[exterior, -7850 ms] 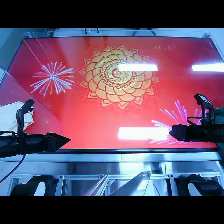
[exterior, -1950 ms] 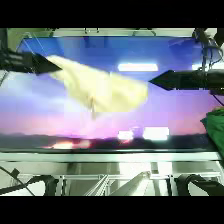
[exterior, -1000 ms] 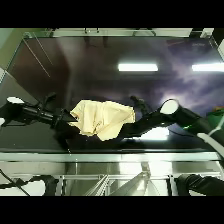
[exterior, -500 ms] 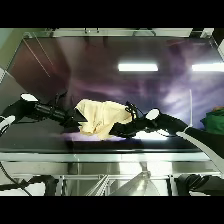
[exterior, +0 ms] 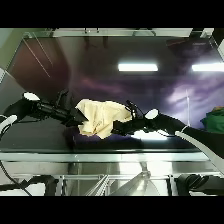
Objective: Fold the shirts.
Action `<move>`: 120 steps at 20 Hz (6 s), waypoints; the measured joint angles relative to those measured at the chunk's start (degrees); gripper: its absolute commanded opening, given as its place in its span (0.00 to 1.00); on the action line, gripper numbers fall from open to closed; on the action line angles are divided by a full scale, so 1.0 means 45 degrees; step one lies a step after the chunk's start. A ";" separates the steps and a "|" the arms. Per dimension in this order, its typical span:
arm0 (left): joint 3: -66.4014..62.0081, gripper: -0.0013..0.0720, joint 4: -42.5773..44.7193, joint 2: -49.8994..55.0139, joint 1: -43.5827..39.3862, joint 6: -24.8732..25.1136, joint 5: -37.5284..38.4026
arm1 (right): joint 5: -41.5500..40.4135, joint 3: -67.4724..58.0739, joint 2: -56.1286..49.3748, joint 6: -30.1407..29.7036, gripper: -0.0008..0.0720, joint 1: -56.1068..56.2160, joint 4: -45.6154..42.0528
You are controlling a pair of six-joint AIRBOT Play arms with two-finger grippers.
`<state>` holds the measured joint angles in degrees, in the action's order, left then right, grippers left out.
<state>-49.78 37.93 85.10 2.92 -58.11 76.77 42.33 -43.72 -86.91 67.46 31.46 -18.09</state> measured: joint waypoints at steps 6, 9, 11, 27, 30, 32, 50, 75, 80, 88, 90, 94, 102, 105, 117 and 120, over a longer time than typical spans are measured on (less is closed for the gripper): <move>0.0452 0.04 -0.0685 -0.0126 0.0238 0.0874 -0.0369 | 0.0262 0.0000 0.0903 -0.0044 0.03 -0.0325 -0.0330; 0.0457 0.04 -0.1792 -0.1049 0.1287 0.1311 -0.0126 | 0.1064 0.0000 0.2225 -0.0044 0.03 -0.1132 -0.0850; 0.0233 0.04 -0.2229 -0.1938 0.2370 0.1375 0.0418 | 0.1656 -0.0005 0.3497 -0.0044 0.03 -0.1943 -0.1185; -0.7480 0.05 -1.0224 -0.8063 0.9651 0.0000 0.4517 | 0.4386 -0.7009 1.3143 -0.1681 0.03 -1.3624 -0.2011; -0.6781 0.04 -0.8174 -0.7009 0.8034 -0.0321 0.4444 | 0.5673 -0.6110 1.1880 -0.2001 0.03 -1.3988 -0.1642; -0.5853 0.04 -0.6606 -0.5872 0.6460 -0.0316 0.3886 | 0.5829 -0.4988 1.0656 -0.2531 0.03 -1.3430 -0.1443; -0.9836 0.49 -0.0068 0.3769 0.5105 -0.1996 0.3925 | 0.5921 -0.3949 0.1695 -0.2535 0.45 -1.2672 -0.5304; 0.2142 0.85 0.3045 -0.0359 0.6523 -0.0899 0.0646 | 0.4289 0.2526 0.1598 -0.3963 0.04 -1.0496 -0.3531; 0.2361 0.48 0.1778 -0.0121 0.4935 -0.0330 -0.1258 | 0.4410 0.2526 0.1627 -0.4022 0.04 -1.0477 -0.3400; 0.1355 0.04 -0.0049 0.0967 0.4503 0.1379 -0.0010 | 0.6246 0.2429 0.2618 -0.4109 0.03 -1.1390 -0.3390; 0.0962 0.04 -0.0787 0.0204 0.4993 0.1467 0.0622 | 0.6941 0.2171 0.3594 -0.3954 0.03 -1.2303 -0.3381; -0.0311 0.04 -0.4051 -0.2021 0.6057 0.1846 0.2992 | 0.8553 0.0918 0.6353 -0.3847 0.03 -1.4547 -0.1443; -0.4401 0.05 -1.2959 -0.6839 0.8369 0.1078 0.6222 | 0.8675 -0.5304 1.0414 -0.4454 0.04 -1.7180 0.4197; -0.6023 0.05 -1.4712 -0.7815 0.9889 0.0121 0.6329 | 0.7980 -0.8437 1.0486 -0.4337 0.03 -1.7320 0.4391; -0.7305 0.05 -0.8344 -0.2438 0.5863 -0.1316 0.5017 | 0.6251 -0.8544 0.5615 -0.2890 0.04 -1.1434 -0.2161; -0.8014 0.02 -0.6659 0.0967 0.4711 -0.1209 0.4284 | 0.4988 -0.7655 0.2992 -0.2890 0.03 -1.0287 -0.2992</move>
<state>-85.84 7.97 89.45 24.12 -63.55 96.05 64.77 -78.17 -73.45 54.46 -14.83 -31.55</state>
